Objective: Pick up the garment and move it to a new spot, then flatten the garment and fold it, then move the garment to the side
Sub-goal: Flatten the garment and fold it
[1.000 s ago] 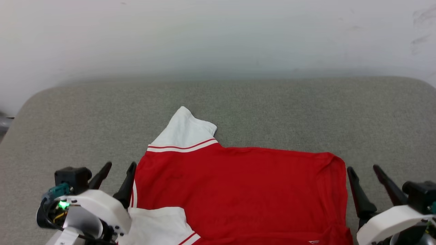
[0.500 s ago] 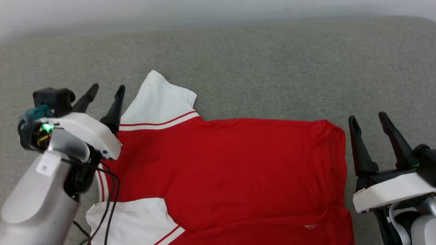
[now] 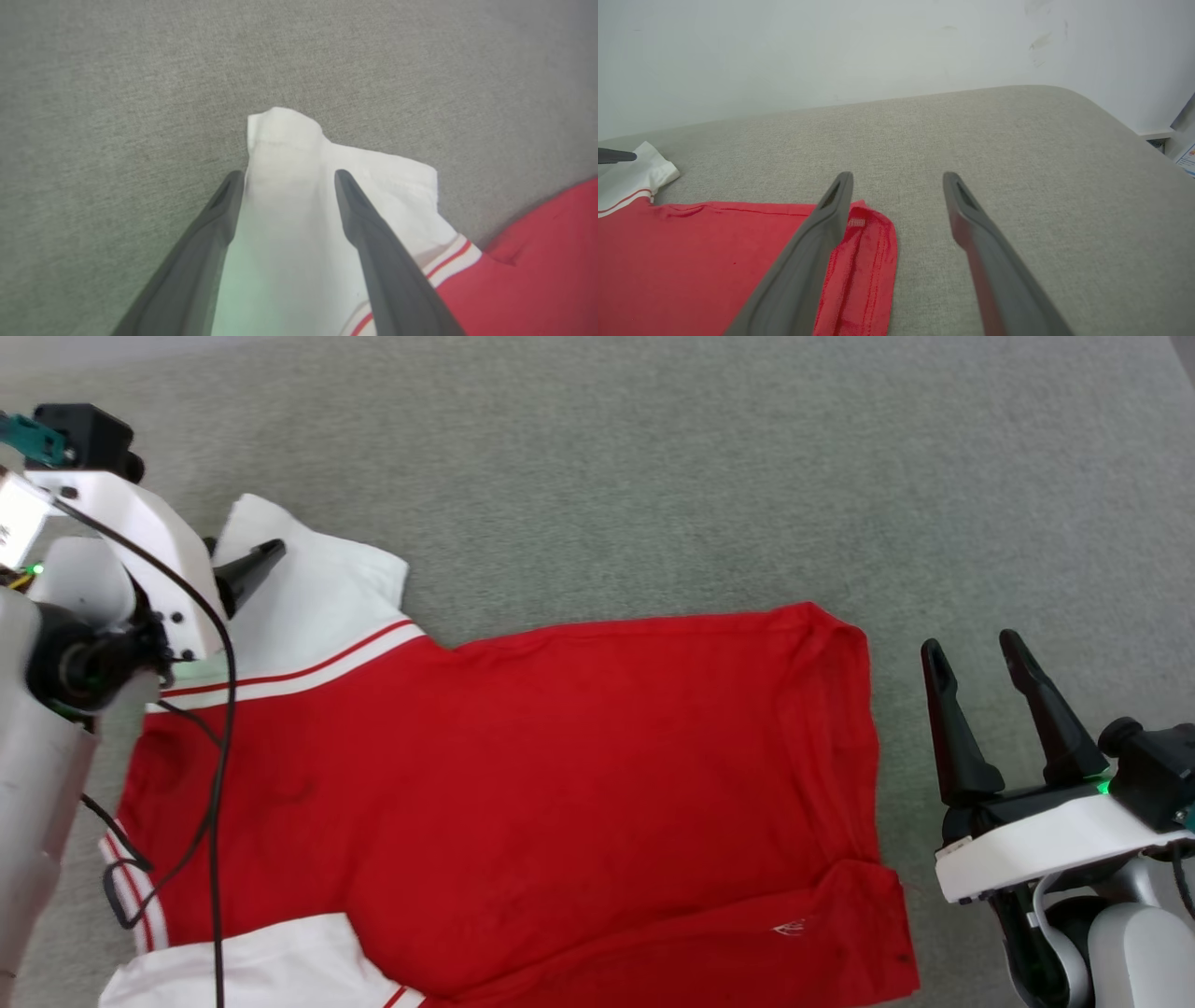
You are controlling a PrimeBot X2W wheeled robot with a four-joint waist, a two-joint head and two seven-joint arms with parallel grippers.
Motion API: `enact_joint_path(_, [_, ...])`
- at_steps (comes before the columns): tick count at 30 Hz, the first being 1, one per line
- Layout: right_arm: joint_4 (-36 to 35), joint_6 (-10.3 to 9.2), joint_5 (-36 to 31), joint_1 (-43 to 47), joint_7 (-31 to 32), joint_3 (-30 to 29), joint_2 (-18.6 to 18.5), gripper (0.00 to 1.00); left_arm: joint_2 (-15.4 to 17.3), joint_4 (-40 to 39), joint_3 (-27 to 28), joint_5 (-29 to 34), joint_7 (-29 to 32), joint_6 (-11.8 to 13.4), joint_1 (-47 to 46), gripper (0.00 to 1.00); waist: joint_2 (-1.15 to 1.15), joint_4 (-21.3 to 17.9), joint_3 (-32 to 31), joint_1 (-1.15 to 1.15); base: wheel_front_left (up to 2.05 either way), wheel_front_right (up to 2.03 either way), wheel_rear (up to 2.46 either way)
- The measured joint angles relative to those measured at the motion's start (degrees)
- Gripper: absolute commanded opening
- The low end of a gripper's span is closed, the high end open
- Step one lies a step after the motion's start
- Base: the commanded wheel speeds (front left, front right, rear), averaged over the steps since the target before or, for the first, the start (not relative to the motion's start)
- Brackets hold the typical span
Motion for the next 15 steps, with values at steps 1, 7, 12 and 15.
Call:
enact_joint_path(1, [0.55, 0.0, 0.73, 0.0, -0.36, 0.09, 0.0, 1.0, 0.41, 0.68, -0.1, -0.65, 1.97, -0.01, -0.59, 1.0, 0.0, -0.58, 0.37, 0.0, 0.0, 0.0, 0.0])
enact_joint_path(7, [3.65, 0.0, 2.93, -0.08, -1.99, 0.35, 0.02, 1.0, 2.19, 3.72, -1.15, -2.38, 11.95, 1.57, -3.28, 1.0, 0.0, -3.22, 2.4, -0.01, 0.0, 0.0, 0.0])
enact_joint_path(12, [6.1, 0.0, 5.26, -0.73, -1.91, 0.2, 0.03, 1.0, 2.74, 4.08, -1.55, -3.44, 16.77, 2.76, -4.48, 0.0, 0.0, -4.22, 3.38, -0.02, 0.0, 0.0, 0.0])
enact_joint_path(15, [7.77, 0.0, 6.94, -1.9, 0.42, 0.62, 0.04, 1.0, 2.77, 3.77, -1.96, -3.28, 16.88, 2.97, -4.48, 0.0, 0.0, -4.07, 3.43, -0.02, 0.0, 0.0, 0.0])
